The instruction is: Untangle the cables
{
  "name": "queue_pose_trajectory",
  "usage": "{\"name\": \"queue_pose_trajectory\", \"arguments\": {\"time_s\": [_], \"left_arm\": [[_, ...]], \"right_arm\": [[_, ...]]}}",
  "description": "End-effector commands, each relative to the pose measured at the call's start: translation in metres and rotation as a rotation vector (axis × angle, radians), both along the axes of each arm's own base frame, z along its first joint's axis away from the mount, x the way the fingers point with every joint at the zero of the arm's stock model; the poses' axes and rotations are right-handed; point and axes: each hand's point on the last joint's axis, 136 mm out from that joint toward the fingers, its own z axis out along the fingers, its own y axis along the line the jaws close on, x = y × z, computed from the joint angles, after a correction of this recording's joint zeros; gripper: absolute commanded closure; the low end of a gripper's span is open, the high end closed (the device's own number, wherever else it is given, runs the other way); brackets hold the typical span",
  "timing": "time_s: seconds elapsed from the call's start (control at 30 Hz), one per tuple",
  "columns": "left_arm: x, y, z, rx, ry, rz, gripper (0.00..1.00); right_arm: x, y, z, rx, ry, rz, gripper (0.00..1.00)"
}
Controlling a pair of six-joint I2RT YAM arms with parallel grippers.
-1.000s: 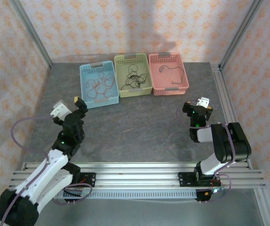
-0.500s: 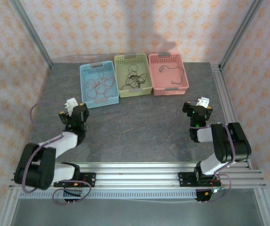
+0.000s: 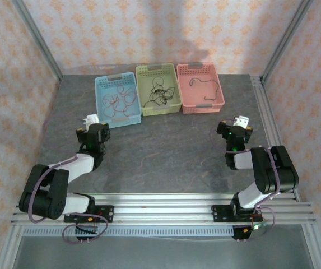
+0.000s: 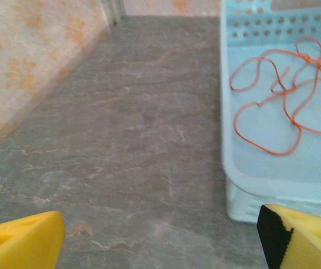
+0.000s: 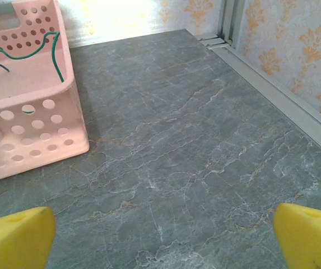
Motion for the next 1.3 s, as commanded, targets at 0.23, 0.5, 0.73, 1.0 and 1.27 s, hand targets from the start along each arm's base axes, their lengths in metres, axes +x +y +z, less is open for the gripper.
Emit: {"name": "queue_pose_trajectory", "arguments": {"time_s": [0.23, 0.5, 0.73, 1.0, 1.27], "left_arm": [[-0.005, 0.009, 0.019, 0.006, -0.128, 0.037, 0.12], [0.022, -0.002, -0.013, -0.022, -0.079, -0.093, 0.26], [0.03, -0.009, -0.017, -0.068, -0.054, -0.17, 0.0], [0.03, -0.007, -0.018, -0.088, -0.056, -0.179, 0.0], [0.03, -0.007, -0.018, -0.086, -0.056, -0.177, 0.0]], "right_arm": [[0.003, 0.003, 0.002, 0.008, -0.009, 0.009, 0.01], [0.003, 0.003, 0.002, 0.008, -0.006, 0.011, 0.01], [0.003, 0.003, 0.002, 0.008, -0.01, 0.01, 0.01], [0.003, 0.003, 0.002, 0.008, -0.01, 0.009, 0.01], [0.002, 0.0, 0.003, 0.009, -0.011, -0.013, 0.01]]}}
